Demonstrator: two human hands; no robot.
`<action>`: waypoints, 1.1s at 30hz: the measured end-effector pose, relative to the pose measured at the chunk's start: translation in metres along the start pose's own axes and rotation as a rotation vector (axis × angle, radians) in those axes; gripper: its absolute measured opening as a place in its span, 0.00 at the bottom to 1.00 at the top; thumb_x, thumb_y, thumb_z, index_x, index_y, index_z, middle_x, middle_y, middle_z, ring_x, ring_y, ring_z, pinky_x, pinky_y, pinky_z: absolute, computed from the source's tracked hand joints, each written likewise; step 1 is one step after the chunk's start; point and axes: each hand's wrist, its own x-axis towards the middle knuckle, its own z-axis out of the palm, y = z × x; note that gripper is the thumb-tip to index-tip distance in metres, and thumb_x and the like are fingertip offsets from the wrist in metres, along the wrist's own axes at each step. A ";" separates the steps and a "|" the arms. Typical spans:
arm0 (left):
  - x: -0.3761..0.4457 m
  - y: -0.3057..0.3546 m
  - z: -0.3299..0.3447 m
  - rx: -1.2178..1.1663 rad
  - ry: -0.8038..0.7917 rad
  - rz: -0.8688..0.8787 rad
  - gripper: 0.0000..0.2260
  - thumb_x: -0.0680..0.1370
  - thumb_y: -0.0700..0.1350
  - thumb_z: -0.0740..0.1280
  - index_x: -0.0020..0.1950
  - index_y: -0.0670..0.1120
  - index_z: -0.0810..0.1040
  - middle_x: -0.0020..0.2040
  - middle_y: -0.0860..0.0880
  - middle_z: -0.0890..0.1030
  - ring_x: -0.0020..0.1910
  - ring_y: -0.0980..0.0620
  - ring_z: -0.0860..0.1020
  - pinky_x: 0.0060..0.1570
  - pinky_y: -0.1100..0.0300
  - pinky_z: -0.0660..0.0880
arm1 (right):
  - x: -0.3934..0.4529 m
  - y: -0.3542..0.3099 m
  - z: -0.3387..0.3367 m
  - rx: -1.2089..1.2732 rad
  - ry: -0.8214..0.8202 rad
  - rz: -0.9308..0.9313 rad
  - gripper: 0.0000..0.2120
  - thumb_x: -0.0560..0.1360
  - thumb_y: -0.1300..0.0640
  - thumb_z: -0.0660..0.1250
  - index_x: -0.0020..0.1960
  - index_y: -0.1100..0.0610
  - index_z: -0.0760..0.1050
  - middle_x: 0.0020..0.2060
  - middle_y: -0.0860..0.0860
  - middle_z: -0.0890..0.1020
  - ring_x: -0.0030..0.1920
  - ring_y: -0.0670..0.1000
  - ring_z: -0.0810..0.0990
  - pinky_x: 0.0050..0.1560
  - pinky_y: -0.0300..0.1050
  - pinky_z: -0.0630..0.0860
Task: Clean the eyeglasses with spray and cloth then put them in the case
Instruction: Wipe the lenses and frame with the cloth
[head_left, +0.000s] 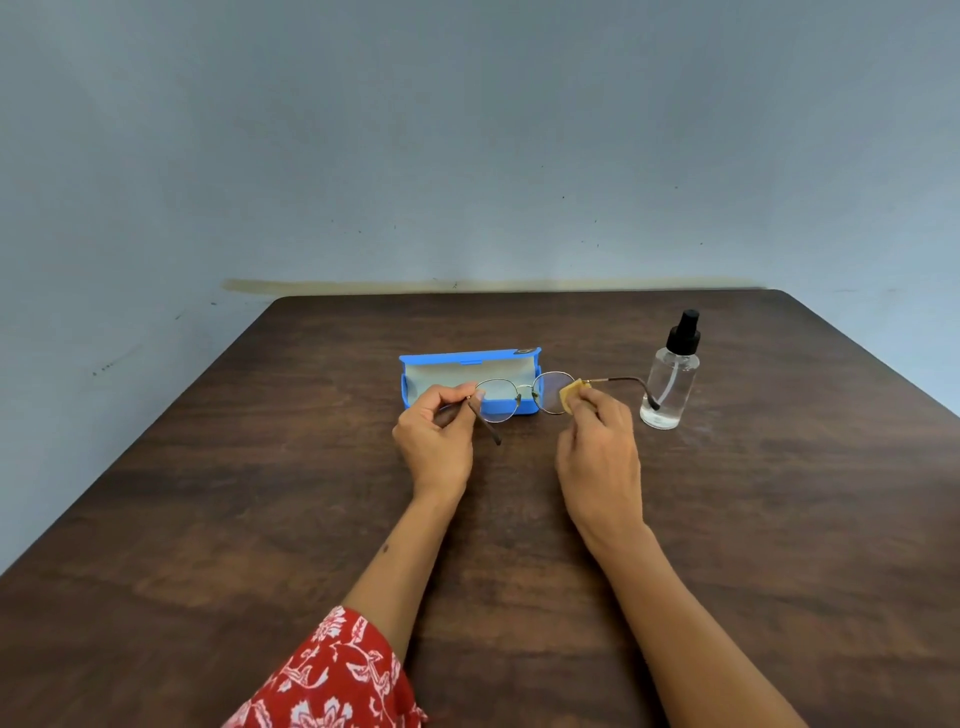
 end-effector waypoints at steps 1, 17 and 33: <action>0.000 0.000 0.000 0.001 -0.001 0.002 0.08 0.71 0.34 0.73 0.39 0.47 0.80 0.43 0.50 0.84 0.41 0.63 0.82 0.48 0.67 0.78 | 0.000 -0.001 0.000 -0.007 -0.001 -0.014 0.19 0.66 0.75 0.66 0.56 0.68 0.78 0.52 0.60 0.79 0.55 0.60 0.77 0.44 0.49 0.79; -0.005 0.002 0.003 -0.002 -0.022 0.017 0.06 0.71 0.34 0.73 0.39 0.44 0.81 0.43 0.49 0.84 0.42 0.62 0.82 0.47 0.68 0.78 | -0.005 -0.012 0.005 0.073 -0.022 -0.028 0.22 0.66 0.75 0.66 0.59 0.67 0.76 0.57 0.58 0.78 0.59 0.58 0.75 0.51 0.41 0.71; -0.002 0.002 0.000 0.001 0.003 0.006 0.07 0.71 0.35 0.73 0.39 0.46 0.80 0.42 0.50 0.84 0.40 0.63 0.82 0.46 0.65 0.79 | -0.006 -0.010 0.003 -0.037 -0.068 -0.008 0.22 0.65 0.74 0.66 0.59 0.68 0.76 0.55 0.59 0.77 0.58 0.58 0.74 0.40 0.49 0.80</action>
